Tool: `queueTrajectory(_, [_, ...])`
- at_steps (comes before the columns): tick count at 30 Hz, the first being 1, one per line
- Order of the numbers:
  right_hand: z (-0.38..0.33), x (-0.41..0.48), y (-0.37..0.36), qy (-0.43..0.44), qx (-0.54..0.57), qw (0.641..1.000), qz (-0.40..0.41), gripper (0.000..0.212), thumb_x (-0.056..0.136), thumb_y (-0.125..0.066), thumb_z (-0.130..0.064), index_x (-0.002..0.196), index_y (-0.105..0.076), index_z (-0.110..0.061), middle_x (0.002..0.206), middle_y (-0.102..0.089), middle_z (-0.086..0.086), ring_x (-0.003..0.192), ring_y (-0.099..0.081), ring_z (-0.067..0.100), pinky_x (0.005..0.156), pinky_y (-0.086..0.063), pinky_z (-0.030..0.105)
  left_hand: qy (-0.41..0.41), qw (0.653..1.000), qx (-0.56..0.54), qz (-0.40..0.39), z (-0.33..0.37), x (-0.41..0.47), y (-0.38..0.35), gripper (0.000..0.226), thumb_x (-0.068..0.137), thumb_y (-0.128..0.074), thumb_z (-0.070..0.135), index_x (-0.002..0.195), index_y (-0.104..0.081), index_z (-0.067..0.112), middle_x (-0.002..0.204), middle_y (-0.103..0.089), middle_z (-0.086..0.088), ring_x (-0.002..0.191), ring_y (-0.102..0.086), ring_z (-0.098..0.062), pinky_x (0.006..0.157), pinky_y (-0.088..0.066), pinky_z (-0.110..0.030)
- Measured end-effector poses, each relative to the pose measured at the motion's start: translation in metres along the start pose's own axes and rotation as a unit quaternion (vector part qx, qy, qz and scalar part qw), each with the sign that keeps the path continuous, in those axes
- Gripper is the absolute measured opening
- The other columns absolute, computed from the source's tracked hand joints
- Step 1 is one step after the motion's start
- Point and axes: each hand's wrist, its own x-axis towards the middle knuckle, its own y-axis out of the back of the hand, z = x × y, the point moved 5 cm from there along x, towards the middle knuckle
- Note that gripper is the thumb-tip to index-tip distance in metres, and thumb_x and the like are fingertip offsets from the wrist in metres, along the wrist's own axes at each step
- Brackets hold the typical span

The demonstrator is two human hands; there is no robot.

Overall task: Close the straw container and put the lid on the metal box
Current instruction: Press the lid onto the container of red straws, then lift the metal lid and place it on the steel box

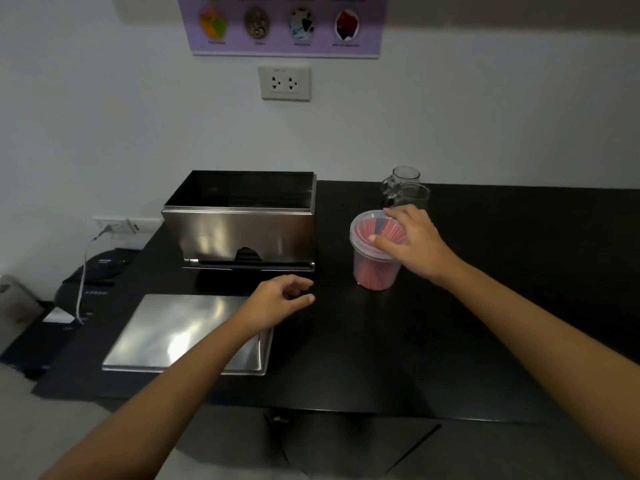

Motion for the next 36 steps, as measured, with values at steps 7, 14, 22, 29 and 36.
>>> queueTrajectory(7, [-0.038,-0.011,-0.013,0.024,-0.03,0.999,0.005,0.058,0.083,-0.055,-0.042,0.134,-0.038,-0.017,0.133,-0.041,0.001,0.126,-0.031,0.016,0.1,-0.022,0.03,-0.032,0.999,0.005,-0.008,-0.013,-0.018,0.023,0.026,0.083,-0.064,0.014,0.109,-0.063,0.013,0.107,-0.066,-0.006,0.094,-0.061,-0.011,0.079,-0.045,-0.007])
queueTrajectory(14, [-0.101,-0.024,-0.055,-0.013,-0.017,0.999,0.048,0.051,0.086,-0.054,-0.034,0.132,-0.041,-0.017,0.132,-0.043,0.002,0.124,-0.035,0.014,0.096,-0.026,0.026,-0.077,0.995,0.06,-0.026,-0.057,-0.043,0.086,0.022,0.083,-0.064,0.017,0.105,-0.065,0.017,0.107,-0.065,-0.004,0.094,-0.06,-0.009,0.079,-0.038,0.0])
queueTrajectory(22, [-0.141,-0.043,-0.135,-0.093,0.047,0.995,-0.006,0.047,0.087,-0.055,-0.025,0.13,-0.045,-0.009,0.126,-0.047,0.007,0.122,-0.038,0.018,0.098,-0.029,0.025,-0.1,0.988,0.114,-0.015,-0.105,-0.076,0.145,0.024,0.085,-0.061,0.019,0.109,-0.064,0.021,0.116,-0.06,0.001,0.113,-0.046,-0.015,0.091,-0.026,-0.012])
queueTrajectory(29, [-0.137,-0.053,-0.173,-0.195,0.046,0.975,-0.092,0.053,0.091,-0.048,-0.024,0.137,-0.032,-0.003,0.142,-0.034,0.012,0.133,-0.028,0.025,0.107,-0.026,0.034,-0.053,0.99,0.115,0.067,-0.138,-0.098,0.169,0.04,0.085,-0.06,0.016,0.124,-0.055,0.017,0.131,-0.05,-0.004,0.122,-0.044,-0.02,0.099,-0.028,-0.022])
queueTrajectory(36, [-0.13,-0.073,-0.183,-0.259,0.031,0.954,-0.15,0.054,0.092,-0.044,-0.029,0.136,-0.031,0.0,0.144,-0.03,0.014,0.131,-0.031,0.03,0.108,-0.029,0.043,0.09,0.986,0.091,0.108,-0.161,-0.109,0.172,0.061,0.084,-0.06,0.026,0.137,-0.036,0.007,0.139,-0.041,-0.013,0.129,-0.037,-0.027,0.105,-0.031,-0.034])
